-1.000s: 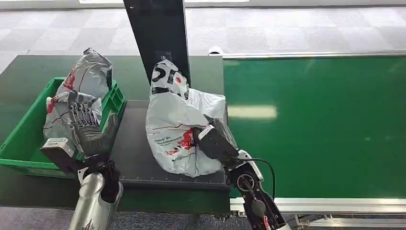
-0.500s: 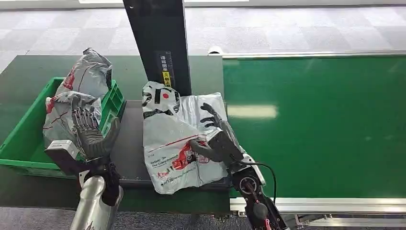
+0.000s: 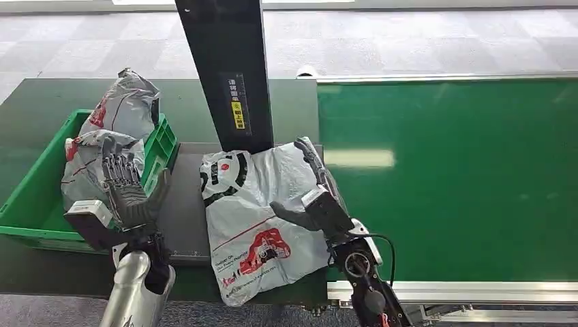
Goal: Moved the parcel from conveyor to table for the left to box.
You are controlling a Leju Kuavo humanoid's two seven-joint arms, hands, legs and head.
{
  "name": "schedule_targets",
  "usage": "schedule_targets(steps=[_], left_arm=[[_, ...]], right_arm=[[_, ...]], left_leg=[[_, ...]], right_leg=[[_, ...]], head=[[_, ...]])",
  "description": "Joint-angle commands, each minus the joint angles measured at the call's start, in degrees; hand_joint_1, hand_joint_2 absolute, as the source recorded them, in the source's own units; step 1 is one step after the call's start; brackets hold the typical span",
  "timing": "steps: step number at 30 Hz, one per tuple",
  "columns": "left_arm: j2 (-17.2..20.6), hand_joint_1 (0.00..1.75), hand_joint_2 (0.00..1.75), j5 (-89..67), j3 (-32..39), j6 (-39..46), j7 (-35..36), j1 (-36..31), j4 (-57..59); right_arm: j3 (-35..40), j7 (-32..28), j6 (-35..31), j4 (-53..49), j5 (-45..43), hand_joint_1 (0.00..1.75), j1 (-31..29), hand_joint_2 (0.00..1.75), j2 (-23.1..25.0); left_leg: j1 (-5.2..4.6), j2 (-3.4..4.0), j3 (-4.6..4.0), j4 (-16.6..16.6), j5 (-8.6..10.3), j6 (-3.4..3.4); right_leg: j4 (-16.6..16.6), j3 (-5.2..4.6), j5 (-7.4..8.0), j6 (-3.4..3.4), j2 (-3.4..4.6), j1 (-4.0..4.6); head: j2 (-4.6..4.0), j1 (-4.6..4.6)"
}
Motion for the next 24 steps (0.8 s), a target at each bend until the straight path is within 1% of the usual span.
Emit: schedule_targets(steps=[1,4,5,6,7,8,9,10,11,12,13,15,16,17,18,20,22,23,24], left_arm=[[0.2,0.0,1.75,0.9,0.8,-0.3,-0.3,0.7,2.5],[0.5,0.0,1.75,0.4,0.3,-1.4,-0.4,0.9,2.3],[1.2,0.0,1.75,-0.5,-0.6,-3.0,1.2,0.9,2.6],[4.6,0.0,1.75,-7.2,-5.3,-10.0,8.3,0.8,4.5],[6.4,0.0,1.75,-15.5,-8.5,-12.2,10.4,0.4,6.5],[6.5,0.0,1.75,-21.1,-9.8,-13.8,11.8,0.1,8.2],[7.3,0.0,1.75,-29.5,-12.7,-17.8,13.4,-0.6,10.8],[6.3,0.0,1.75,-30.4,-12.3,-19.4,12.5,-0.7,12.5],[5.7,0.0,1.75,-30.5,-12.0,-21.3,11.5,-1.0,14.1],[5.5,0.0,1.75,-30.6,-12.0,-21.4,11.4,-1.0,14.4],[5.5,0.0,1.75,-30.6,-12.0,-21.4,11.4,-1.0,14.4],[5.4,0.0,1.75,-30.8,-11.5,-21.5,11.0,-1.2,14.8],[5.7,0.0,1.75,-31.6,-11.9,-23.3,11.3,-1.1,14.8],[5.5,0.0,1.75,-32.6,-12.0,-24.2,11.5,-1.0,15.0],[5.4,0.0,1.75,-32.7,-11.9,-24.3,11.5,-0.9,15.1],[5.5,0.0,1.75,-36.2,-13.3,-25.9,12.1,-1.1,17.2],[5.1,0.0,1.75,-36.6,-13.2,-27.1,11.8,-1.2,19.4],[4.8,0.0,1.75,-36.8,-13.1,-27.3,11.7,-1.4,20.2],[4.7,0.0,1.75,-37.0,-13.0,-27.5,11.6,-1.6,21.2]], right_arm=[[-0.1,-2.2,-0.5,-2.8,-0.5,0.0,1.0,1.75,-2.1],[-0.5,-4.7,-2.0,-5.3,-1.5,0.0,2.0,1.75,-2.2],[-0.7,-5.5,-2.5,-7.8,-1.9,0.0,2.7,1.75,-2.6],[-2.7,-10.6,-5.5,-16.9,-4.6,0.0,5.5,1.75,-3.7],[-4.6,-9.7,-6.1,-24.5,-5.8,0.0,7.6,1.75,-5.0],[-6.5,-7.7,-5.3,-30.0,-7.3,0.0,8.8,1.75,-6.0],[-10.1,-6.7,-6.1,-35.1,-8.1,0.0,10.0,1.75,-6.0],[-12.3,-5.9,-6.9,-37.4,-7.4,0.0,10.6,1.75,-6.0],[-14.6,-5.3,-8.9,-39.4,-4.6,0.0,11.3,1.75,-5.7],[-15.1,-5.3,-8.9,-39.9,-4.6,0.0,11.5,1.75,-5.9],[-15.1,-5.3,-8.9,-39.9,-4.6,0.0,11.5,1.75,-5.9],[-15.1,-5.3,-8.7,-39.6,-4.4,0.0,11.8,1.75,-5.6],[-15.7,-7.2,-11.6,-39.8,-2.0,0.0,12.2,1.75,-4.9],[-16.2,-7.7,-12.6,-40.9,-1.7,0.0,13.0,1.75,-5.2],[-16.4,-7.7,-12.6,-41.1,-1.7,0.0,13.3,1.75,-5.4],[-17.8,-8.3,-13.7,-42.8,-2.1,0.0,15.4,1.75,-5.6],[-18.4,-9.1,-13.5,-42.6,-3.3,0.0,16.5,1.75,-5.6],[-18.6,-9.3,-13.3,-42.2,-3.7,0.0,16.6,1.75,-5.4],[-18.7,-9.3,-13.2,-41.6,-3.8,0.0,16.4,1.75,-5.1]], left_leg=[[0.03,-0.02,0.07,-0.1,0.03,-0.08],[0.02,0.01,0.1,-0.1,0.03,-0.08],[0.02,0.0,0.09,-0.1,0.04,-0.08],[0.02,-0.05,0.06,-0.1,0.03,-0.07],[0.02,-0.09,0.01,-0.1,0.04,-0.08],[-0.01,-0.3,-0.06,-0.1,0.05,-0.08],[-0.03,-0.5,-0.09,-0.1,0.08,-0.07],[-0.09,-0.48,-0.1,0.0,0.1,-0.02],[-0.04,-0.67,-0.15,0.0,0.11,-0.05],[-0.02,-0.86,-0.14,0.0,0.13,-0.06],[-0.07,-0.55,-0.07,0.0,0.06,-0.01],[-0.06,-0.38,-0.1,0.0,0.02,-0.02],[-0.02,-0.15,-0.07,0.0,-0.02,-0.03],[-0.06,-0.04,-0.1,0.0,-0.02,-0.02],[-0.05,0.0,-0.02,-0.1,-0.01,-0.06],[-0.07,-0.18,-0.06,0.0,0.01,-0.01],[0.02,-0.32,0.02,-0.1,0.05,-0.08],[-0.04,-0.12,0.01,-0.1,-0.01,0.0],[-0.02,-0.1,0.06,-0.1,-0.01,-0.03]], right_leg=[[-0.1,0.1,0.03,0.08,-0.08,0.02],[-0.2,0.13,0.04,0.08,-0.05,0.01],[-0.2,0.12,0.04,0.08,-0.06,0.01],[-0.1,0.11,0.02,0.07,-0.1,0.01],[-0.1,0.08,0.02,0.08,-0.15,0.01],[-0.1,0.04,-0.05,0.08,-0.36,-0.02],[0.0,0.04,-0.1,0.09,-0.57,-0.04],[0.0,-0.07,-0.09,0.07,-0.51,-0.11],[-0.1,-0.02,-0.11,0.11,-0.71,-0.08],[-0.1,0.09,-0.11,0.17,-0.9,-0.06],[-0.1,-0.02,-0.07,0.12,-0.57,-0.11],[-0.1,0.06,-0.04,0.13,-0.42,-0.09],[-0.1,0.01,0.0,0.11,-0.18,-0.05],[-0.1,-0.06,0.01,0.09,-0.05,-0.09],[-0.1,0.02,0.01,0.09,-0.03,-0.08],[-0.1,-0.02,-0.01,0.09,-0.19,-0.11],[-0.3,0.13,0.03,0.12,-0.35,-0.02],[-0.2,0.05,0.03,0.1,-0.09,-0.05],[-0.2,0.11,0.04,0.12,-0.09,-0.03]], head=[[0.0,0.02],[0.0,0.0],[0.0,0.02],[0.0,0.02],[0.0,0.0],[0.0,0.02],[0.0,0.0],[0.0,0.0],[0.0,0.02],[0.0,0.02],[0.0,0.0],[0.0,0.02],[0.0,0.04],[0.0,0.04],[0.0,0.0],[0.0,0.02],[0.0,0.0],[0.0,0.0],[0.0,0.0]])
